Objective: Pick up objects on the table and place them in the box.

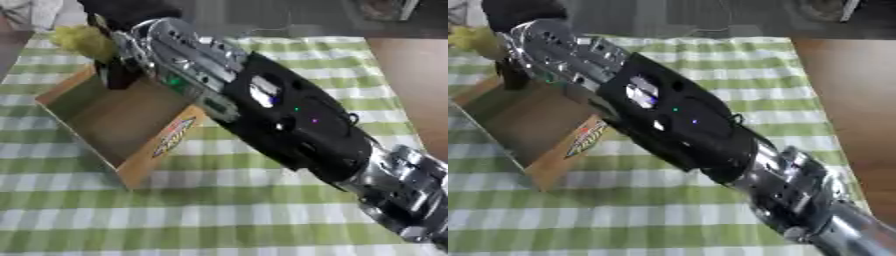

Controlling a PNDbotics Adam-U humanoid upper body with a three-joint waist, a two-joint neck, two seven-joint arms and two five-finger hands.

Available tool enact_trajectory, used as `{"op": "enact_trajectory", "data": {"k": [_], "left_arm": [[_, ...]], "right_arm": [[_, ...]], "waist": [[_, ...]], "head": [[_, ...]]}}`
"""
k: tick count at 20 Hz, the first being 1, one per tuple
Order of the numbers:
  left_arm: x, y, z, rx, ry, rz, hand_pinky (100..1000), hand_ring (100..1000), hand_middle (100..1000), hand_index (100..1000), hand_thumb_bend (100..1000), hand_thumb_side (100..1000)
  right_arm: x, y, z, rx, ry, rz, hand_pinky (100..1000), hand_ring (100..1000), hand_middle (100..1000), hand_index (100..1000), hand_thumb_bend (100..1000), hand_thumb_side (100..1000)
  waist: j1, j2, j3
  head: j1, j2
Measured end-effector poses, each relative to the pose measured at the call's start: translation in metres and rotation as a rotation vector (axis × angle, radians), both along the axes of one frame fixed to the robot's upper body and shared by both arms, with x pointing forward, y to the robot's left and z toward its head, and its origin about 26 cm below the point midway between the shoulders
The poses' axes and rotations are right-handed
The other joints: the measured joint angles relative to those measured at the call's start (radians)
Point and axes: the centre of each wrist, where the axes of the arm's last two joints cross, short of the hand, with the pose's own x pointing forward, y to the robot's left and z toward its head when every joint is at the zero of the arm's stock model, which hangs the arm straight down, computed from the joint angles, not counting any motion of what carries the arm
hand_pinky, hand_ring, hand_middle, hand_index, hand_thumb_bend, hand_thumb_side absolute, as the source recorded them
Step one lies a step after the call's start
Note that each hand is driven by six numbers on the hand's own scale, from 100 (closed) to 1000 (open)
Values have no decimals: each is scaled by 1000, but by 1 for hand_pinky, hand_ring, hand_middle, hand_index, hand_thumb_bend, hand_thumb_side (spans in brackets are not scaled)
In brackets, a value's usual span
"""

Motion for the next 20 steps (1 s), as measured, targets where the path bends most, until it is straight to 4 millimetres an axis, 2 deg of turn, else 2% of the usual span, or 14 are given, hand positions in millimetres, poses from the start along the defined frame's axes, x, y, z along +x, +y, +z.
{"op": "enact_trajectory", "data": {"k": [5,10,14,15,19,20], "left_arm": [[1,-1,1,-3,-9,-9,688,619,601,710,100,895],[2,-2,1,-9,-9,-13,688,619,601,710,100,894],[2,-2,1,-9,-9,-13,689,618,600,709,100,893],[2,-2,1,-9,-9,-13,689,618,600,709,100,893],[2,-2,1,-9,-10,-13,689,618,600,709,100,892],[2,-2,1,-9,-10,-13,689,618,600,709,100,893]], "right_arm": [[24,2,-24,45,77,-109,847,868,447,612,100,242],[42,-1,-50,35,120,-149,848,887,530,692,100,292],[53,-4,-67,11,161,-160,869,916,628,777,100,406],[54,-5,-70,3,177,-157,874,922,651,800,100,402],[59,-6,-76,-15,255,-123,894,948,744,885,100,491],[59,-6,-76,-14,273,-115,901,962,773,919,100,545]], "waist": [[-1,8,7],[-1,12,7],[-1,13,7],[-1,13,7],[-1,14,7],[-1,14,7]], "head": [[-7,-4],[-8,-9],[-8,-9],[-9,-9],[-12,-9],[-13,-9]]}}
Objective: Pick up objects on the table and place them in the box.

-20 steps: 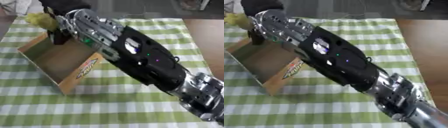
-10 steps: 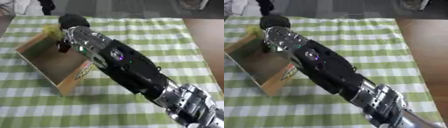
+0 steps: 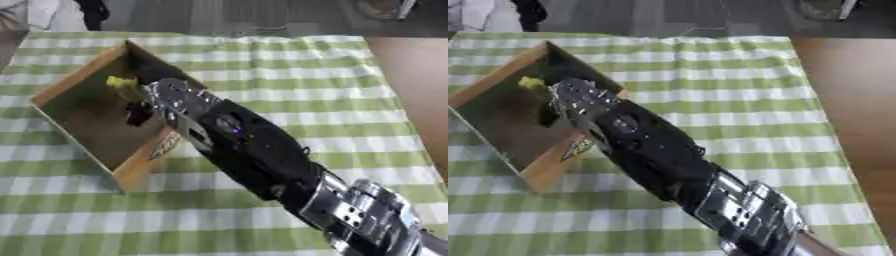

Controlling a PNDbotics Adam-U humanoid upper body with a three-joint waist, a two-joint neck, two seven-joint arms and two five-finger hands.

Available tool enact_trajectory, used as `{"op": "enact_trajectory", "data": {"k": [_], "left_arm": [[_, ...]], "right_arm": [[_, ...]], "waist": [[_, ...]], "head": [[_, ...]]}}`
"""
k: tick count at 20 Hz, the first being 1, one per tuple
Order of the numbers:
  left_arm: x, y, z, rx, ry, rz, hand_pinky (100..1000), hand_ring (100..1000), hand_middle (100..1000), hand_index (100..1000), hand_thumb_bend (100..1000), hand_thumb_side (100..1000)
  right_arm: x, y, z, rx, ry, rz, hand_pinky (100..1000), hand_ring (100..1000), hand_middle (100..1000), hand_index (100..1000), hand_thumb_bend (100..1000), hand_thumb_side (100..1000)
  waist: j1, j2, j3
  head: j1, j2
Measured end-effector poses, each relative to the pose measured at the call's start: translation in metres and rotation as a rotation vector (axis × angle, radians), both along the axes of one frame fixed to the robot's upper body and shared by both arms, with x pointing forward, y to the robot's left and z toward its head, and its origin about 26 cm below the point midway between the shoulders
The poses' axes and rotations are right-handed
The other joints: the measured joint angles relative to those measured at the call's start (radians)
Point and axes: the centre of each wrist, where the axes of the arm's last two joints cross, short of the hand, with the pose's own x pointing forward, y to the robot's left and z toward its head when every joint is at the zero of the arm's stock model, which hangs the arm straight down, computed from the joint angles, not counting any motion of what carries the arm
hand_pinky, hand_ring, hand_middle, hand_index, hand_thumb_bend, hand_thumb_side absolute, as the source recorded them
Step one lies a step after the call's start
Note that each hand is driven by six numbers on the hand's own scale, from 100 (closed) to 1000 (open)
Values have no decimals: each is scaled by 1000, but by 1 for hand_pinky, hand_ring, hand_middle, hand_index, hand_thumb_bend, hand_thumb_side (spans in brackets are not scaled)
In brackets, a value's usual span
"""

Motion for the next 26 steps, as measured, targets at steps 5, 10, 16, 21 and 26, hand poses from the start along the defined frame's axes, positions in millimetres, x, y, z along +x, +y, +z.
{"op": "enact_trajectory", "data": {"k": [5,10,16,21,26], "left_arm": [[0,0,0,0,0,0,689,618,600,709,100,892],[0,0,0,0,0,0,689,618,600,710,100,892],[0,0,0,0,1,0,689,618,600,710,100,892],[-1,0,-1,-1,3,2,690,618,600,709,100,892],[-1,1,-2,-2,5,6,690,618,600,710,100,892]], "right_arm": [[0,0,1,24,44,24,924,995,837,1000,587,625],[-3,2,11,56,19,25,931,1000,850,1000,750,623],[-7,1,28,109,-37,19,936,993,824,1000,740,649],[-21,-11,66,222,-108,48,924,962,744,927,655,739],[-54,-36,113,337,-219,84,865,905,680,903,316,727]], "waist": [[0,0,-1],[0,0,-2],[3,-2,-10],[8,-7,-20],[11,-9,-36]], "head": [[-1,0],[0,0],[4,1],[12,2],[25,10]]}}
